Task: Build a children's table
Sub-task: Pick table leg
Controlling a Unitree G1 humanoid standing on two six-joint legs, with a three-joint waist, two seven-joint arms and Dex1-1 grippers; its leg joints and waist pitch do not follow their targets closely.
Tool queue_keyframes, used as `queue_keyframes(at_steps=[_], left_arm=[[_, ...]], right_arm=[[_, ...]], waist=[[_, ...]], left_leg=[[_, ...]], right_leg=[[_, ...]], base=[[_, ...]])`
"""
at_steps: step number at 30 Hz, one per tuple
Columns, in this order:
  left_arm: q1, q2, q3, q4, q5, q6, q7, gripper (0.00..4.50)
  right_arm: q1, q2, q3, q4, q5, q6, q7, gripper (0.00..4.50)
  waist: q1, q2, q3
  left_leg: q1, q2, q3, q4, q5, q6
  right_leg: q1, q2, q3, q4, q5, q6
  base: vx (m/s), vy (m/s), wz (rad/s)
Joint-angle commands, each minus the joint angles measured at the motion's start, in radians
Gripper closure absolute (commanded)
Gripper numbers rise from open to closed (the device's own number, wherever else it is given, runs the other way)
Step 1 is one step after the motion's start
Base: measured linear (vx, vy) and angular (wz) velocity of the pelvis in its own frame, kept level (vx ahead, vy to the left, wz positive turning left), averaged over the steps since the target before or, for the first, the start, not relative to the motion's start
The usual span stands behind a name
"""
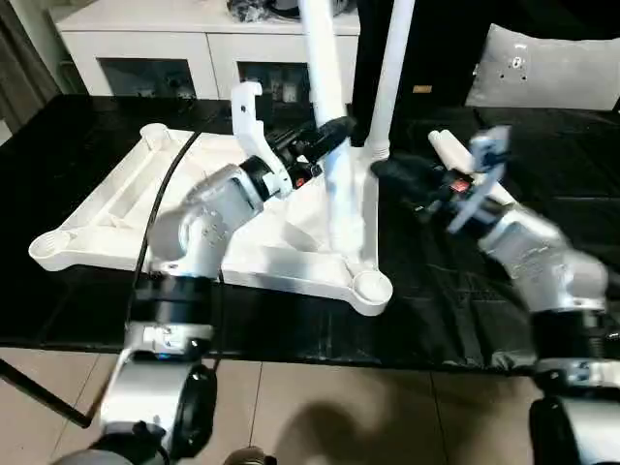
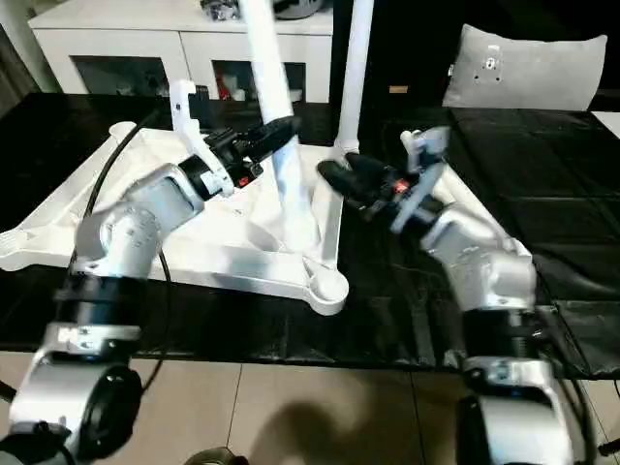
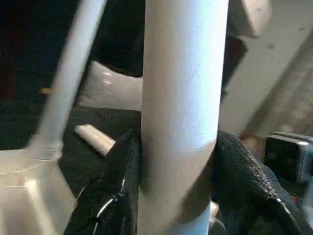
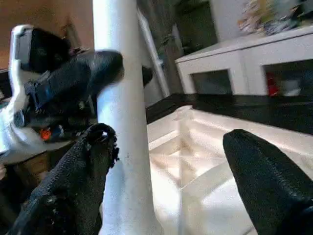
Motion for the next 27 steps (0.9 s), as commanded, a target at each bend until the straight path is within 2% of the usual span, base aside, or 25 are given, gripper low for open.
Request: queue_keyframes(at_steps=[1,4,7,13,15,17,20,27], left_arm=[[-0.032,0.012,0.005,-0.012,-0.037,0.034,-0.042,2.66],[-0.034,0.021,-0.005,-0.017,-0.044,0.052,-0.068,2.66],[-0.031,0.021,0.002,-0.033,-0.088,0.093,-0.105,2.66],[-0.030,0.030,-0.027,-0.051,-0.075,0.066,-0.145,2.66],[-0.021,0.050,-0.080,-0.084,-0.056,0.044,-0.223,2.66],[-0.019,0.056,-0.100,-0.106,-0.062,0.041,-0.268,2.66],[-0.013,0.067,-0.135,-0.138,-0.060,0.030,-0.331,2.66],[-0.009,0.083,-0.165,-0.161,-0.053,0.011,-0.373,2.66]], right_arm=[[-0.012,-0.019,0.016,-0.034,0.021,0.037,0.043,0.66],[-0.009,-0.031,0.024,-0.042,0.028,0.051,0.070,0.66],[-0.002,-0.046,0.041,-0.059,0.038,0.079,0.105,0.66],[0.006,-0.064,0.076,-0.085,0.041,0.111,0.156,0.66],[0.006,-0.078,0.118,-0.089,0.013,0.104,0.191,0.66],[0.000,-0.084,0.138,-0.084,-0.001,0.097,0.217,0.66],[-0.007,-0.099,0.180,-0.088,-0.005,0.094,0.295,0.66],[-0.017,-0.113,0.238,-0.086,-0.019,0.079,0.373,0.66]], waist=[[0.004,-0.017,-0.079],[0.005,-0.017,-0.080],[0.007,-0.018,-0.079],[0.008,-0.019,-0.078],[0.010,-0.017,-0.079],[0.010,-0.019,-0.079],[0.011,-0.018,-0.077],[0.011,-0.021,-0.077]], left_leg=[[0.015,0.052,-0.018,-0.060,-0.111,0.070],[0.014,0.053,-0.019,-0.059,-0.108,0.074],[0.014,0.052,-0.018,-0.059,-0.109,0.068],[0.013,0.053,-0.019,-0.061,-0.121,0.063],[0.014,0.058,-0.022,-0.063,-0.111,0.063],[0.014,0.057,-0.019,-0.061,-0.107,0.062],[0.013,0.057,-0.019,-0.061,-0.122,0.064],[0.013,0.059,-0.021,-0.062,-0.125,0.057]], right_leg=[[0.062,-0.081,0.051,-0.075,-0.245,-0.179],[0.061,-0.081,0.051,-0.074,-0.240,-0.180],[0.062,-0.081,0.051,-0.076,-0.261,-0.177],[0.061,-0.081,0.051,-0.081,-0.294,-0.157],[0.060,-0.082,0.053,-0.077,-0.278,-0.155],[0.061,-0.083,0.053,-0.072,-0.249,-0.176],[0.061,-0.084,0.053,-0.076,-0.276,-0.174],[0.061,-0.083,0.054,-0.075,-0.294,-0.164]], base=[[0.000,0.000,0.00],[0.000,0.000,0.00],[0.000,0.000,0.00],[0.000,0.000,0.00],[0.000,0.000,0.00],[0.000,0.000,0.00],[0.000,0.000,0.00],[0.000,0.000,0.00]])
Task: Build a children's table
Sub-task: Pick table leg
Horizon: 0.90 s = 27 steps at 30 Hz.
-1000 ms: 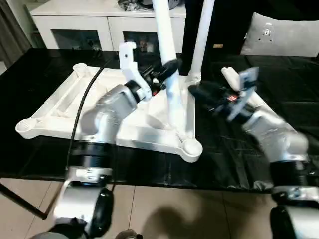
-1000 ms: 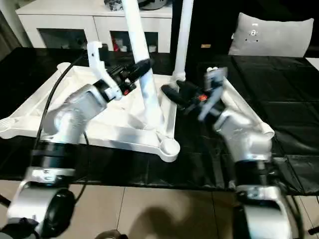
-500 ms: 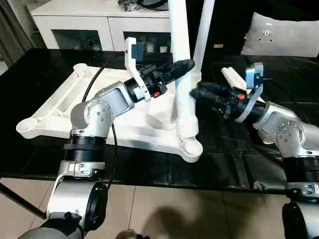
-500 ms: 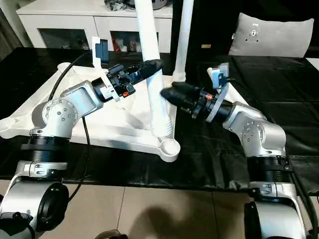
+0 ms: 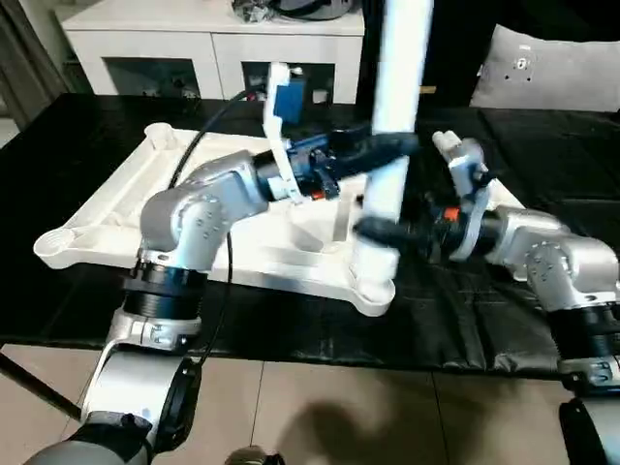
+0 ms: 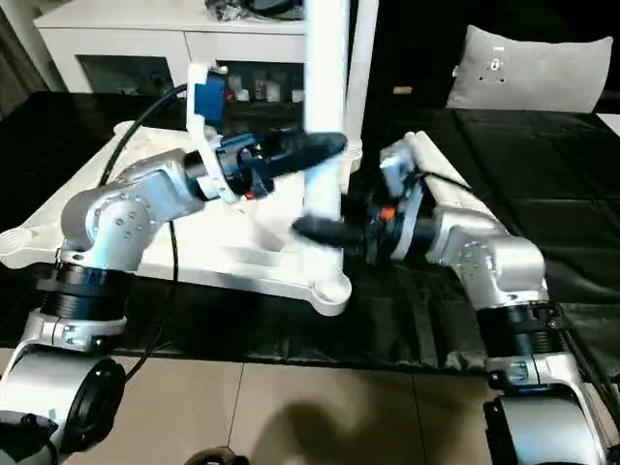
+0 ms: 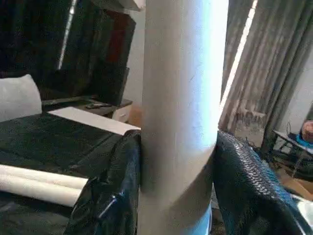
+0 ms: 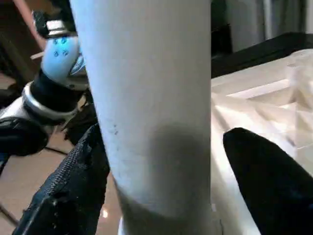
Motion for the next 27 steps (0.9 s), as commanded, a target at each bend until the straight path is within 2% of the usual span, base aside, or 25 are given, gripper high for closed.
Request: queue_keyframes(at_steps=[1,3,4,9,12,17,23,27], left_arm=[[0.001,0.012,-0.015,-0.041,0.013,-0.013,-0.021,2.66],[0.004,0.012,-0.022,-0.045,0.020,-0.016,-0.024,2.66],[0.006,0.012,-0.024,-0.046,0.022,-0.018,-0.024,2.66],[0.009,0.017,-0.041,-0.044,0.037,-0.027,-0.031,2.66],[0.012,0.020,-0.051,-0.041,0.044,-0.033,-0.023,2.66],[0.010,0.018,-0.051,-0.033,0.057,-0.038,-0.018,2.66],[0.005,0.016,-0.051,-0.019,0.064,-0.050,-0.006,2.66],[0.005,0.014,-0.048,-0.016,0.066,-0.053,0.001,2.67]], right_arm=[[-0.023,-0.005,0.018,-0.005,-0.016,-0.018,0.022,0.66],[-0.027,-0.005,0.024,0.001,-0.019,-0.022,0.034,0.66],[-0.027,-0.005,0.025,0.001,-0.020,-0.022,0.037,0.83],[-0.028,-0.007,0.030,0.004,-0.023,-0.030,0.053,1.11],[-0.028,-0.010,0.030,0.010,-0.030,-0.041,0.061,1.50],[-0.027,-0.015,0.039,0.011,-0.038,-0.046,0.068,1.86],[-0.024,-0.015,0.046,0.015,-0.050,-0.055,0.070,2.42],[-0.028,-0.007,0.045,0.019,-0.050,-0.054,0.069,2.55]], waist=[[0.004,-0.022,-0.077],[0.003,-0.021,-0.078],[0.002,-0.020,-0.077],[0.003,-0.021,-0.078],[0.003,-0.021,-0.079],[0.003,-0.020,-0.078],[0.003,-0.025,-0.079],[0.003,-0.023,-0.079]], left_leg=[[0.013,0.059,-0.020,-0.063,-0.124,0.058],[0.014,0.059,-0.020,-0.061,-0.121,0.058],[0.014,0.059,-0.019,-0.061,-0.120,0.060],[0.014,0.058,-0.019,-0.061,-0.117,0.062],[0.013,0.058,-0.020,-0.060,-0.114,0.061],[0.014,0.057,-0.019,-0.059,-0.116,0.063],[0.013,0.055,-0.018,-0.058,-0.111,0.066],[0.014,0.056,-0.018,-0.058,-0.109,0.067]], right_leg=[[0.060,-0.083,0.054,-0.075,-0.288,-0.170],[0.059,-0.083,0.054,-0.073,-0.275,-0.180],[0.059,-0.083,0.054,-0.073,-0.271,-0.182],[0.060,-0.082,0.054,-0.074,-0.278,-0.176],[0.061,-0.082,0.055,-0.072,-0.270,-0.178],[0.060,-0.081,0.054,-0.073,-0.267,-0.181],[0.061,-0.081,0.054,-0.073,-0.274,-0.177],[0.060,-0.081,0.054,-0.073,-0.272,-0.176]], base=[[0.000,0.000,0.00],[0.000,0.000,0.00],[0.000,0.000,0.00],[0.000,0.000,0.00],[0.000,0.000,0.00],[0.000,0.000,0.00],[0.000,0.000,0.00],[0.000,0.000,0.00]])
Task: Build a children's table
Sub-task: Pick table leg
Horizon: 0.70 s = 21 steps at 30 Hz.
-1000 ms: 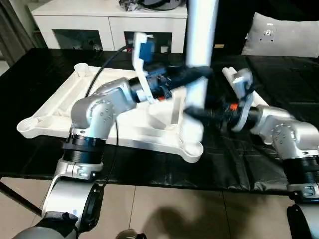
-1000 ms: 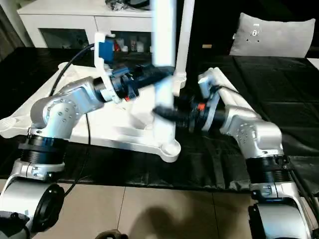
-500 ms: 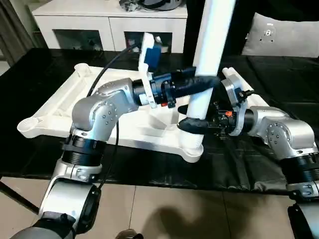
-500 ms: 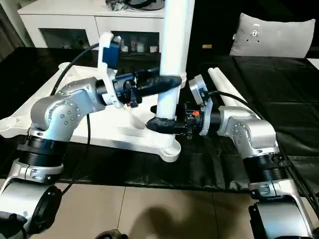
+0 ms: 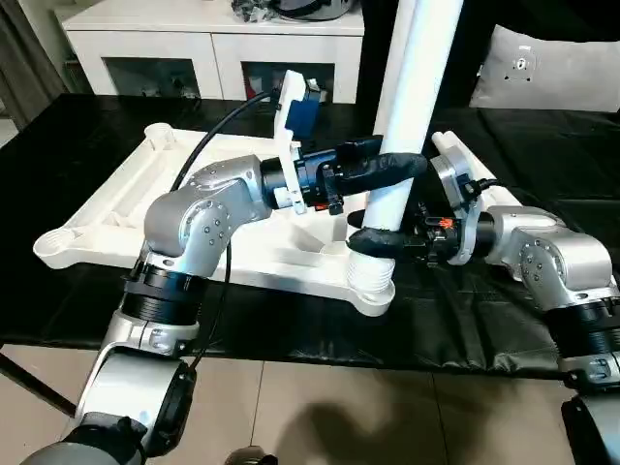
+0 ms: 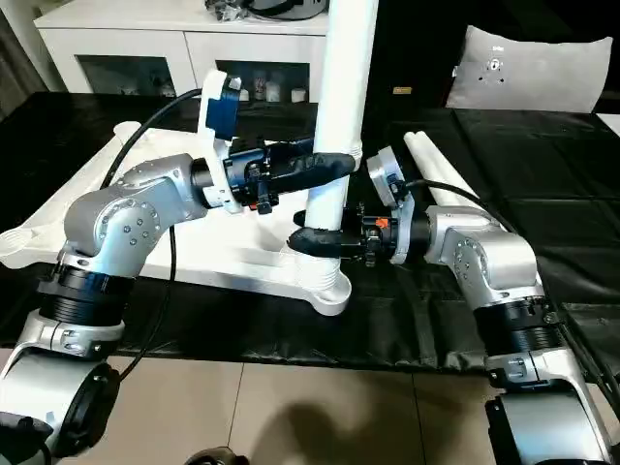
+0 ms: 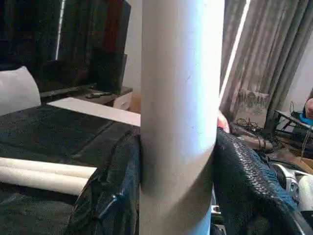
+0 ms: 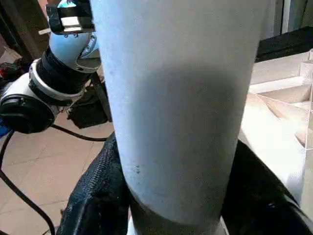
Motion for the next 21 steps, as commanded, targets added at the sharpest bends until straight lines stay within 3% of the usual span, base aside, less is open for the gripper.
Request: queue_keyframes(at_steps=[1,9,12,18,21], left_arm=[[-0.006,0.005,0.003,-0.007,0.025,-0.024,0.008,2.68],[0.006,0.001,0.002,-0.023,0.040,-0.021,0.057,2.68],[0.019,-0.004,-0.014,-0.071,0.030,0.003,0.064,1.95],[0.059,-0.036,-0.069,-0.188,-0.039,0.067,0.022,1.53],[0.063,-0.065,-0.077,-0.184,-0.031,0.062,0.058,1.35]], right_arm=[[-0.015,0.005,0.008,0.010,0.000,0.006,0.007,2.56],[-0.011,0.020,0.004,0.020,-0.007,0.024,-0.027,2.57],[-0.001,0.028,0.010,0.025,-0.031,0.022,-0.068,2.58],[0.025,0.096,-0.020,0.018,-0.024,-0.013,-0.155,2.59],[0.049,0.114,-0.024,0.002,-0.024,-0.019,-0.180,2.59]], waist=[[0.003,-0.023,-0.079],[0.003,-0.024,-0.080],[0.003,-0.025,-0.080],[-0.006,-0.023,-0.078],[-0.004,-0.016,-0.078]], left_leg=[[0.013,0.056,-0.019,-0.059,-0.108,0.068],[0.012,0.056,-0.019,-0.058,-0.105,0.069],[0.013,0.059,-0.021,-0.059,-0.103,0.064],[0.013,0.058,-0.019,-0.061,-0.111,0.062],[0.018,0.060,-0.020,-0.062,-0.124,0.054]], right_leg=[[0.060,-0.081,0.053,-0.073,-0.271,-0.177],[0.061,-0.081,0.053,-0.072,-0.263,-0.181],[0.061,-0.083,0.054,-0.069,-0.258,-0.185],[0.058,-0.082,0.055,-0.073,-0.281,-0.175],[0.055,-0.081,0.056,-0.076,-0.282,-0.173]], base=[[0.000,0.000,0.00],[0.000,0.000,0.00],[0.000,0.000,0.00],[0.000,0.000,0.00],[0.000,0.000,0.00]])
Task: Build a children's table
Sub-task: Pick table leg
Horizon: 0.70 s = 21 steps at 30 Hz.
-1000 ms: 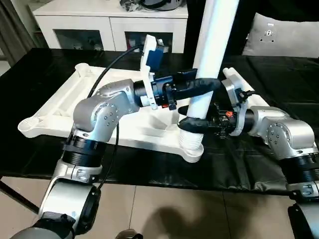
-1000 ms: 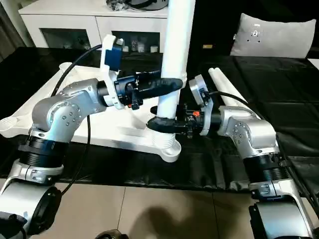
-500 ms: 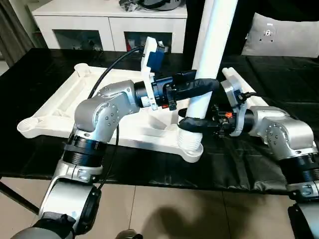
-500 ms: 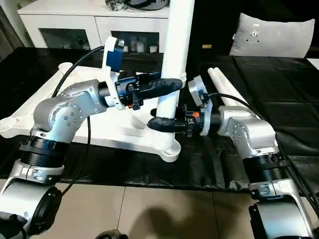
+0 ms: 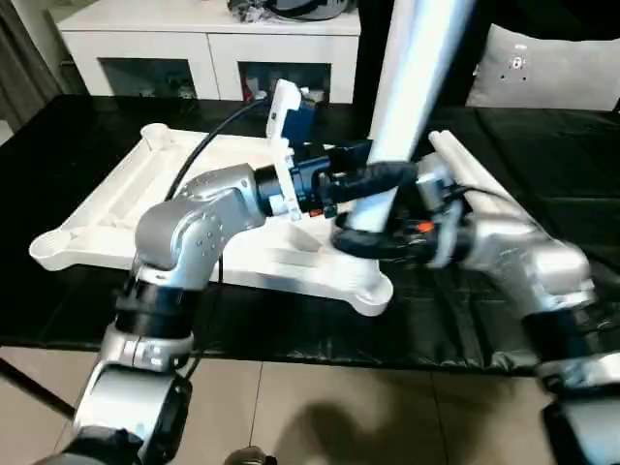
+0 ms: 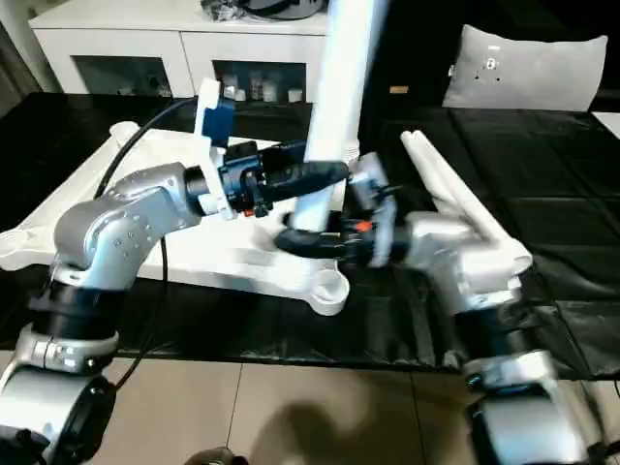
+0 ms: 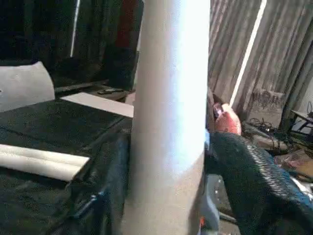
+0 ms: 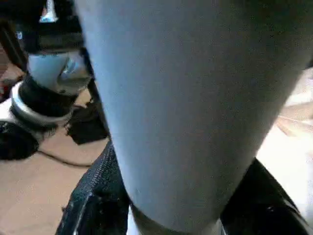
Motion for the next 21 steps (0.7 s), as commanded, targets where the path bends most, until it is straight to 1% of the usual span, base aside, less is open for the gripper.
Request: queue_keyframes(at_steps=[1,3,4,5,6,8,9,10,11,13,14,16,17,19,20,21], left_arm=[[-0.016,-0.039,-0.063,-0.052,-0.044,0.010,-0.020,1.31],[-0.011,-0.052,-0.057,-0.055,-0.046,0.009,-0.011,1.29],[-0.011,-0.052,-0.057,-0.055,-0.046,0.009,-0.011,1.29],[-0.003,-0.065,-0.035,-0.066,-0.067,0.027,-0.003,1.29],[-0.001,-0.074,-0.013,-0.061,-0.077,0.031,0.014,1.29],[0.001,-0.080,0.000,-0.055,-0.076,0.028,0.026,1.29],[0.008,-0.083,0.024,-0.040,-0.066,0.010,0.051,1.29],[0.008,-0.083,0.024,-0.040,-0.066,0.010,0.051,1.29],[0.012,-0.084,0.035,-0.032,-0.061,-0.001,0.063,1.29],[0.023,-0.081,0.070,-0.014,-0.052,-0.026,0.099,1.29],[0.037,-0.073,0.088,-0.008,-0.038,-0.048,0.113,1.29],[0.070,-0.052,0.117,0.008,0.011,-0.096,0.155,1.29],[0.095,-0.034,0.130,0.011,0.038,-0.109,0.177,1.29],[0.109,-0.018,0.126,0.012,0.057,-0.119,0.181,1.29],[0.137,0.019,0.105,0.012,0.094,-0.130,0.175,1.29],[0.149,0.037,0.092,0.012,0.112,-0.133,0.170,1.29]], right_arm=[[0.009,-0.002,-0.021,0.014,-0.014,0.015,-0.062,2.59],[0.030,-0.002,-0.015,0.004,-0.028,0.013,-0.074,2.59],[0.030,-0.002,-0.015,0.004,-0.028,0.013,-0.074,2.59],[0.047,0.001,-0.014,-0.004,-0.037,0.010,-0.090,2.59],[0.058,0.005,-0.022,-0.010,-0.038,0.004,-0.107,2.59],[0.065,0.008,-0.031,-0.017,-0.037,-0.001,-0.120,2.59],[0.078,0.018,-0.061,-0.028,-0.026,-0.014,-0.154,2.59],[0.078,0.018,-0.061,-0.028,-0.026,-0.014,-0.154,2.59],[0.084,0.023,-0.076,-0.033,-0.020,-0.019,-0.172,2.59],[0.087,0.044,-0.127,-0.037,-0.010,-0.023,-0.256,2.59],[0.094,0.044,-0.138,-0.053,-0.005,-0.016,-0.275,2.59],[0.121,0.044,-0.148,-0.104,0.011,0.011,-0.299,2.59],[0.147,0.042,-0.146,-0.146,0.020,0.030,-0.305,2.60],[0.161,0.043,-0.148,-0.162,0.017,0.028,-0.315,2.61],[0.185,0.046,-0.157,-0.175,-0.010,-0.008,-0.349,2.61],[0.195,0.048,-0.163,-0.178,-0.024,-0.029,-0.367,2.61]], waist=[[-0.003,-0.017,-0.078],[-0.002,-0.020,-0.076],[-0.002,-0.013,-0.076],[-0.005,-0.011,-0.076],[-0.008,-0.016,-0.076],[-0.008,-0.015,-0.078],[-0.009,-0.022,-0.078],[-0.011,-0.020,-0.077],[-0.013,-0.029,-0.077],[-0.012,-0.024,-0.076],[-0.011,-0.018,-0.075],[-0.011,-0.013,-0.075],[-0.013,-0.008,-0.077],[-0.015,-0.010,-0.078],[-0.016,-0.011,-0.079],[-0.018,-0.010,-0.078]], left_leg=[[0.017,0.059,-0.020,-0.064,-0.127,0.052],[0.016,0.057,-0.020,-0.065,-0.141,0.047],[0.016,0.057,-0.022,-0.065,-0.144,0.044],[0.016,0.056,-0.022,-0.065,-0.149,0.041],[0.015,0.055,-0.020,-0.065,-0.144,0.040],[0.015,0.055,-0.021,-0.064,-0.140,0.043],[0.012,0.054,-0.021,-0.065,-0.135,0.047],[0.014,0.056,-0.021,-0.065,-0.138,0.048],[0.013,0.055,-0.020,-0.065,-0.137,0.051],[0.015,0.055,-0.021,-0.066,-0.132,0.048],[0.018,0.055,-0.021,-0.067,-0.138,0.040],[0.019,0.056,-0.021,-0.068,-0.144,0.036],[0.018,0.056,-0.024,-0.069,-0.151,0.034],[0.018,0.055,-0.024,-0.069,-0.146,0.036],[0.016,0.053,-0.024,-0.071,-0.144,0.035],[0.018,0.054,-0.023,-0.072,-0.151,0.030]], right_leg=[[0.057,-0.080,0.055,-0.076,-0.284,-0.169],[0.058,-0.082,0.056,-0.080,-0.304,-0.160],[0.059,-0.083,0.056,-0.079,-0.309,-0.156],[0.059,-0.081,0.056,-0.081,-0.312,-0.152],[0.061,-0.081,0.056,-0.081,-0.298,-0.153],[0.061,-0.081,0.055,-0.080,-0.292,-0.158],[0.064,-0.082,0.054,-0.078,-0.290,-0.158],[0.060,-0.082,0.055,-0.080,-0.294,-0.156],[0.062,-0.082,0.054,-0.082,-0.301,-0.154],[0.059,-0.083,0.055,-0.082,-0.316,-0.149],[0.056,-0.081,0.055,-0.086,-0.329,-0.142],[0.055,-0.080,0.056,-0.088,-0.328,-0.136],[0.059,-0.076,0.055,-0.084,-0.298,-0.124],[0.059,-0.076,0.056,-0.083,-0.280,-0.116],[0.061,-0.077,0.054,-0.084,-0.282,-0.114],[0.057,-0.077,0.055,-0.084,-0.299,-0.109]], base=[[0.000,0.000,0.00],[0.000,0.000,0.00],[0.000,0.000,0.00],[0.000,0.000,0.00],[0.000,0.000,0.00],[0.000,0.000,0.00],[0.000,0.000,0.00],[0.000,0.000,0.00],[0.000,0.000,0.00],[0.000,0.000,0.00],[0.000,0.000,0.00],[0.000,0.000,0.00],[0.000,0.000,0.00],[0.000,0.000,0.00],[0.000,0.000,0.00],[0.000,0.000,0.00]])
